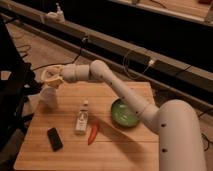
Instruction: Place the white sponge in the ceramic cup
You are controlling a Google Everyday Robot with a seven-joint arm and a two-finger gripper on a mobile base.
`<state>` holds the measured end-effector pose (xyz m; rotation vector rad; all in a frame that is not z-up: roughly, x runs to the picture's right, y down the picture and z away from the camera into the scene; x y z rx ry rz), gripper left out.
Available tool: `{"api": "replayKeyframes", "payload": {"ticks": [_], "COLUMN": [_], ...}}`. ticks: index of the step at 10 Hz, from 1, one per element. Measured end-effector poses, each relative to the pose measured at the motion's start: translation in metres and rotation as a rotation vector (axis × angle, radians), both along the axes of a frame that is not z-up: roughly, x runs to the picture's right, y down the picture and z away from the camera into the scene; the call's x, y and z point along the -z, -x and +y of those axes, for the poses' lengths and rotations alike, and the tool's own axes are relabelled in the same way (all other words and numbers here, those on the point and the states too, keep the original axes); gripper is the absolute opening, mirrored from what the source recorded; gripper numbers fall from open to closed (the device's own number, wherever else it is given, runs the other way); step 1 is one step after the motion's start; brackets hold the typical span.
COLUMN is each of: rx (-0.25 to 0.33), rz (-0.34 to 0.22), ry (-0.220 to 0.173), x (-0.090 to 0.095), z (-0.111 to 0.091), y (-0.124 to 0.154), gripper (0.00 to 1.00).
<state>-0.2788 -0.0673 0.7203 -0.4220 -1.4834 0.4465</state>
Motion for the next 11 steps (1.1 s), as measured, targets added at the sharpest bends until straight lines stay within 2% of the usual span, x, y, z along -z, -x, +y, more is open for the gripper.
{"api": "replayKeyframes", "payload": {"ticks": [2,4,7,11], "rx": [-0.011,-0.02,-0.021,-0.022], "rz": [-0.046,-0.062,-0.056,-0.035], "ry": [0.031,0.039,0.017,-0.016], "x": [-0.006,-0.015,-0.028,-0.04], "z": [0.017,0.028,0.035,0.028], "y": [0.02,0.036,0.054,0.065], "gripper": [0.0,0.0,0.0,0.0]}}
